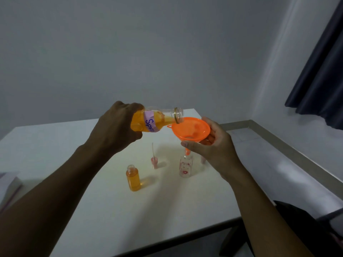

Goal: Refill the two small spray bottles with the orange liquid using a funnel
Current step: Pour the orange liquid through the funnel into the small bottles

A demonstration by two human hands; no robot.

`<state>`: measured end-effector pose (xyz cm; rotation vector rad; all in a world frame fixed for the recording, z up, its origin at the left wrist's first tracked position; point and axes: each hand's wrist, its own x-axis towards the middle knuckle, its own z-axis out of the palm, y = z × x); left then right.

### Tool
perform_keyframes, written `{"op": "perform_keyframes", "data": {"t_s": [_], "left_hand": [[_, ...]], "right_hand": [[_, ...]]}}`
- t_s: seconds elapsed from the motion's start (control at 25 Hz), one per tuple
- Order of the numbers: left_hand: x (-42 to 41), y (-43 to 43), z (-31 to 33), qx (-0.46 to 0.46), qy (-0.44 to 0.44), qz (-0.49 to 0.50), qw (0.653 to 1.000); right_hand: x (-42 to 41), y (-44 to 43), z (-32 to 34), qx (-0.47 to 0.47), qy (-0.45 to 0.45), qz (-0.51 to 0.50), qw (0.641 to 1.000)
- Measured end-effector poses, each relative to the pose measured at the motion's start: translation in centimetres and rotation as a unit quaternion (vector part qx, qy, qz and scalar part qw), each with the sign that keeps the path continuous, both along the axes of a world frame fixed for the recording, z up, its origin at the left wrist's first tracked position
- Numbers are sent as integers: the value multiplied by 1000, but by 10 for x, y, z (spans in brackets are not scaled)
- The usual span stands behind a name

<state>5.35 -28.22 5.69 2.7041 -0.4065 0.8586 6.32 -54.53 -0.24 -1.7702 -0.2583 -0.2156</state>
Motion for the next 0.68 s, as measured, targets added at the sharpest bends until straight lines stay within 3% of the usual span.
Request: {"op": "perform_keyframes", "data": {"t_s": [0.68], "left_hand": [[4,1,0,35,5,19,999]], "right_hand": [[2,-1,-2,-15,7,1,1000]]}}
